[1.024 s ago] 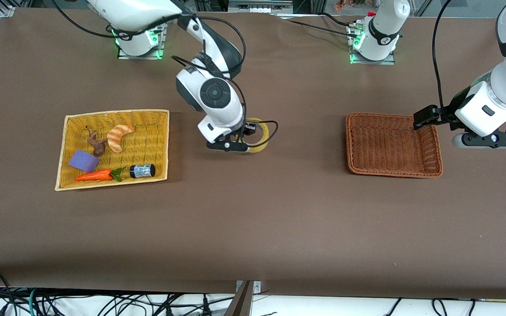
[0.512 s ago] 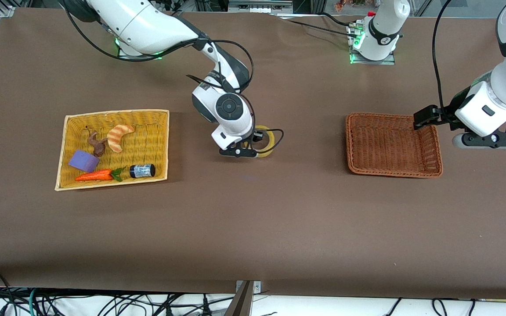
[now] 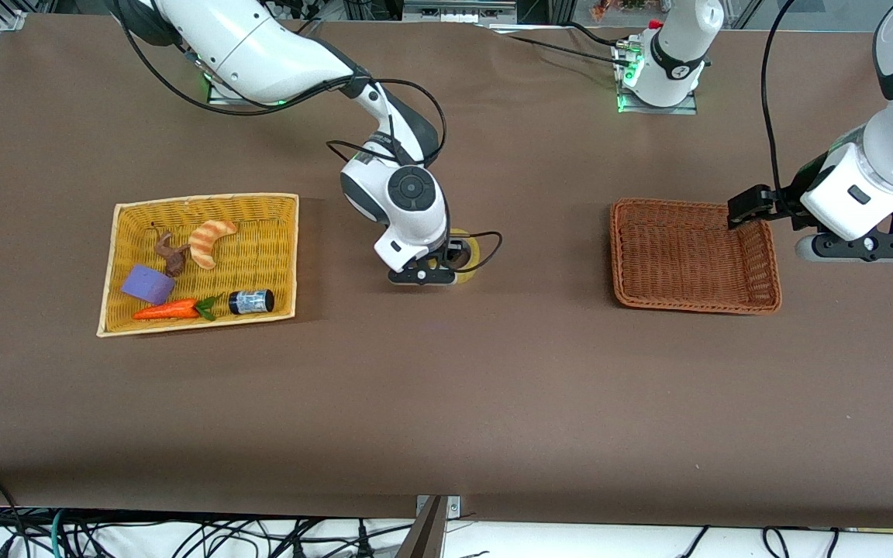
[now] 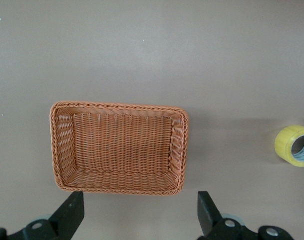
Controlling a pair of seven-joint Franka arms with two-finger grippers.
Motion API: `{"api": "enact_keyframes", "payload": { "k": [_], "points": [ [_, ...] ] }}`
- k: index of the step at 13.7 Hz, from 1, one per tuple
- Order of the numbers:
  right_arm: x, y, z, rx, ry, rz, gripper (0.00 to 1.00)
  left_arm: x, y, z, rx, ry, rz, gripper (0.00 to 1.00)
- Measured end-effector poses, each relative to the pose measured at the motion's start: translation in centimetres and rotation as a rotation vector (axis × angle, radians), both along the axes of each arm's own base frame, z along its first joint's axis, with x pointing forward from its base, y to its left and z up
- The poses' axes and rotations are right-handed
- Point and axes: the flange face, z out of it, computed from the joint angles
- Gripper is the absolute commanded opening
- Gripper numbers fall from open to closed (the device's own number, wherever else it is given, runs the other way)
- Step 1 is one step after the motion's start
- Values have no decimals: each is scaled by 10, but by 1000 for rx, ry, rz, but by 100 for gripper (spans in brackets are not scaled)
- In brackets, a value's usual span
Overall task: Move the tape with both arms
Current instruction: 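Set the tape roll down and open the right gripper, then reach the left gripper to the tape roll while the right gripper withdraws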
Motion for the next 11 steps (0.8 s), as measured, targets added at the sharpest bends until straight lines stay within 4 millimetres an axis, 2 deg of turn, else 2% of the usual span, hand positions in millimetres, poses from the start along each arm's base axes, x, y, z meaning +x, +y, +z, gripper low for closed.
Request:
{"api": "enact_keyframes", "payload": {
  "k": [2,4,6,8,10,11],
  "points": [
    [22,-21,54,-40,-39,22,100,0,-1,0,0,0,-2,100],
    [54,-79,117,-107,-43,91,100,0,-4,-1,0,4,-7,100],
    [85,-161,166,-130,8,112,100,2,-6,-9,0,18,-10,100],
    [106,-249,198,-131,77,92,100,4,-16,-17,-9,28,-25,100],
    [118,-344,220,-122,141,91,100,5,-43,-30,-37,16,-62,100],
    [119,-383,228,-100,174,91,100,5,-61,-42,-45,1,-80,100]
  ]
}}
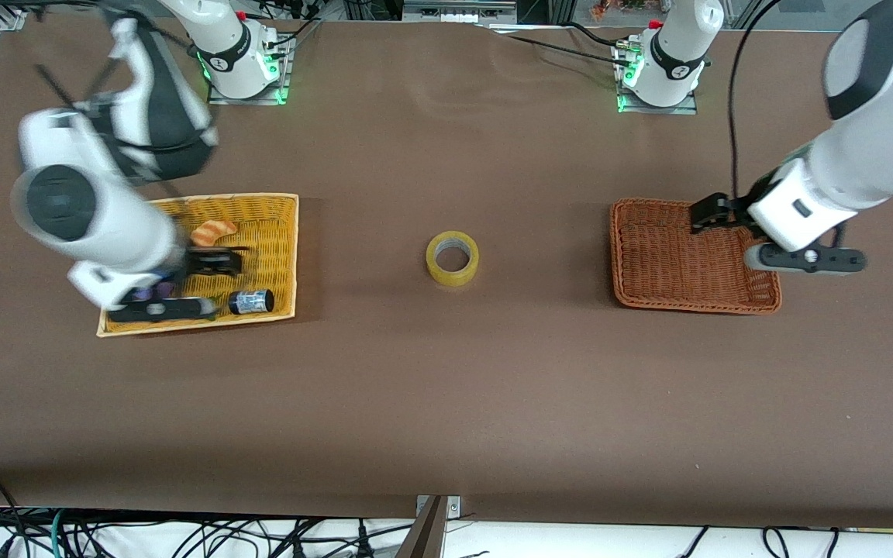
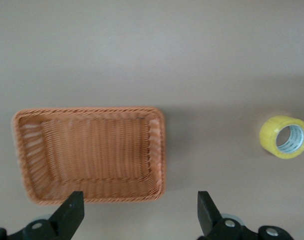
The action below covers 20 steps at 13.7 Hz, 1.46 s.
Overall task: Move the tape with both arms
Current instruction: 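Reach the left gripper to the tape roll while the right gripper withdraws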
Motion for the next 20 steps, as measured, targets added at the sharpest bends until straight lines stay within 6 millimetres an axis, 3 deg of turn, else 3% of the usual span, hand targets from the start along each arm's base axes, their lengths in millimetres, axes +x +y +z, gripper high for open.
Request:
{"api": "enact_keyframes", "payload": {
  "k": [3,5,7,10,12,14,16,20],
  "points": [
    [-2,-76,31,61,55,-62,100,-2,-40,-44,-42,-34,-17,100],
    [-2,-112,48,65,41,-112,100,-7,-49,-84,-35,12,-26,100],
    [-3,-143,67,55,4,-148,100,-9,-49,-120,-28,65,-43,94],
    [-20,-194,106,12,-61,-230,100,-11,-70,-132,-56,78,34,99],
    [-37,-223,126,-6,-109,-267,100,-20,-110,-144,-58,63,91,99],
    [-41,-232,127,-4,-134,-223,100,-32,-155,-173,-65,44,125,99],
    [-40,-227,120,0,-124,-201,100,-44,-196,-208,-68,36,179,99],
    [-46,-220,109,3,-95,-192,100,-71,-262,-272,-90,22,237,100]
  ]
}}
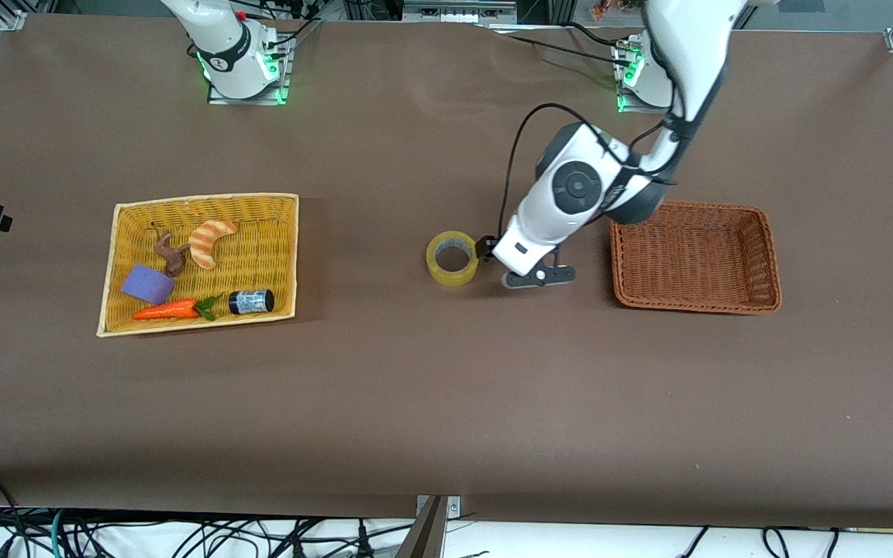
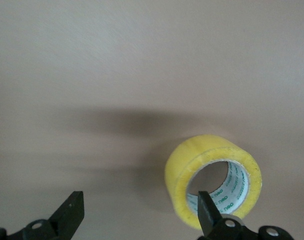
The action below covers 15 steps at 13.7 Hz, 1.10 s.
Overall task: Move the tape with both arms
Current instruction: 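Reach the left gripper to the tape roll while the right gripper withdraws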
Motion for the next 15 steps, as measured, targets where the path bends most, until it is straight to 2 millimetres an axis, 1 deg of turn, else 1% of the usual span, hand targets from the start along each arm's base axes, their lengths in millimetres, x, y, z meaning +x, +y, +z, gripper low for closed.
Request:
{"api": "enact_keyframes", "payload": {
  "k": [2,4,5,7,8,9,10,11,14,15],
  "points": [
    [-2,5,2,1,1,9,100,-10,-24,-27,-8,26,23,100],
    [-6,14,5,5,19,20,100,-19,-46,-47,-9,38,48,100],
    [-8,18,5,7,30,25,100,-22,-55,-54,-12,39,60,100],
    [-7,25,4,11,36,37,100,-23,-60,-67,-15,39,71,100],
    [-7,30,3,13,37,45,100,-23,-59,-72,-12,42,74,88],
    [-6,36,3,14,37,55,100,-22,-57,-76,-9,43,75,47],
    [-5,41,3,14,38,64,100,-21,-56,-78,-8,42,71,15],
    [-5,44,2,15,42,70,100,-18,-53,-78,-9,34,52,0],
    [-6,45,-5,20,74,74,100,0,-38,-75,-10,-5,-9,0],
    [-6,45,-6,21,80,75,100,3,-35,-74,-10,-11,-15,0]
  ]
}}
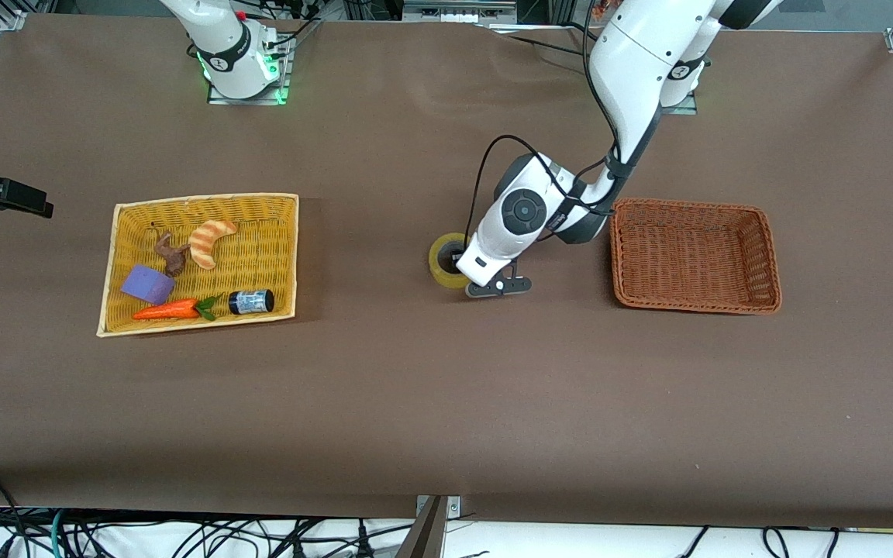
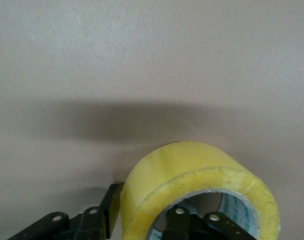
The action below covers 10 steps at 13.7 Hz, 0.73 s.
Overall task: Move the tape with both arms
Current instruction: 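Reach the left gripper to the tape roll while the right gripper withdraws, then grasp the tape roll with the left gripper and carry it over the basket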
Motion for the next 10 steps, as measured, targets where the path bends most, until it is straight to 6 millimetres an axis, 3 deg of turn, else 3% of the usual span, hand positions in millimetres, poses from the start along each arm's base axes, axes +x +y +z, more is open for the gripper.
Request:
{"api": "enact_keyframes", "payload": {
  "k": [4,6,8,10],
  "points": [
    [0,-1,-1,0,4,-1,100,4,3,5,-1,-8,2,0],
    [0,-2,-1,0,4,-2,100,17,17,25,5,-4,4,0],
    [0,-2,-1,0,5,-2,100,43,63,66,17,18,-39,0],
    [0,-2,-2,1,6,-3,100,75,144,115,14,30,-113,0]
  ]
}}
